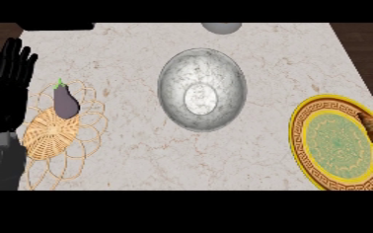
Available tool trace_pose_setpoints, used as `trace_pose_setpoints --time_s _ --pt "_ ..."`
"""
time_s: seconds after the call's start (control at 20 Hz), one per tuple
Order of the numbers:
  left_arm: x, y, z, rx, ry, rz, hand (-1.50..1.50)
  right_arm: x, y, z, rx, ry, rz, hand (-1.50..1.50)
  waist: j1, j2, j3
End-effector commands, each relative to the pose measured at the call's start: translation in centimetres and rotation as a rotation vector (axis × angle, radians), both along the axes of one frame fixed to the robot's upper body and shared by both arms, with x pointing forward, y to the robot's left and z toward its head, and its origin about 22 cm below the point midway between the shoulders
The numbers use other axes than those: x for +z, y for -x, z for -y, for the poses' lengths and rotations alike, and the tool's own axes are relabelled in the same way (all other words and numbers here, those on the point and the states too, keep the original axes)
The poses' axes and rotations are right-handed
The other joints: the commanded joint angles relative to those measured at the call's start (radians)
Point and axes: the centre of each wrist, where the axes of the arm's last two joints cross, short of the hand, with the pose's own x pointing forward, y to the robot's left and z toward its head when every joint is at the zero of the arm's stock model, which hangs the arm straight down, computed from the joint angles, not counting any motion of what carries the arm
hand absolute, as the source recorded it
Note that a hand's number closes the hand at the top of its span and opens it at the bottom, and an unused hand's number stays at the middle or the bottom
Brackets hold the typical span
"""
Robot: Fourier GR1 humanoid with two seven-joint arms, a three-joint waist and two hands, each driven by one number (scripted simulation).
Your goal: Pick the squash from the plate and place it in the bowl
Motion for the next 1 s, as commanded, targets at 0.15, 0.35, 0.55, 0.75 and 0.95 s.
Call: trace_pose_setpoints --time_s 0.15,0.35,0.55,0.75,0.95 --pt "0.0 -0.1 0.3 0.004 -0.014 -0.021 0.0 6.5 1.5 -3.7 0.16 -0.09 0.23 1.5 -0.002 -0.001 0.001" --pt "0.2 0.3 -0.1 0.007 -0.013 0.003 0.0 11.0 2.4 -6.1 0.235 -0.049 0.347 1.5 -0.001 -0.003 0.0" --pt "0.0 0.5 1.3 -0.016 -0.006 -0.006 0.0 11.7 1.2 -7.7 0.296 -0.185 0.432 1.5 0.011 -0.003 0.0" --pt "-0.4 -0.5 1.3 -0.029 -0.01 -0.008 0.0 12.4 -0.9 -9.7 0.352 -0.323 0.49 1.5 0.029 0.006 -0.004" --pt "0.3 -1.1 2.6 -0.054 -0.009 0.007 0.0 13.9 -2.7 -11.7 0.362 -0.362 0.482 1.5 0.046 0.007 -0.004"
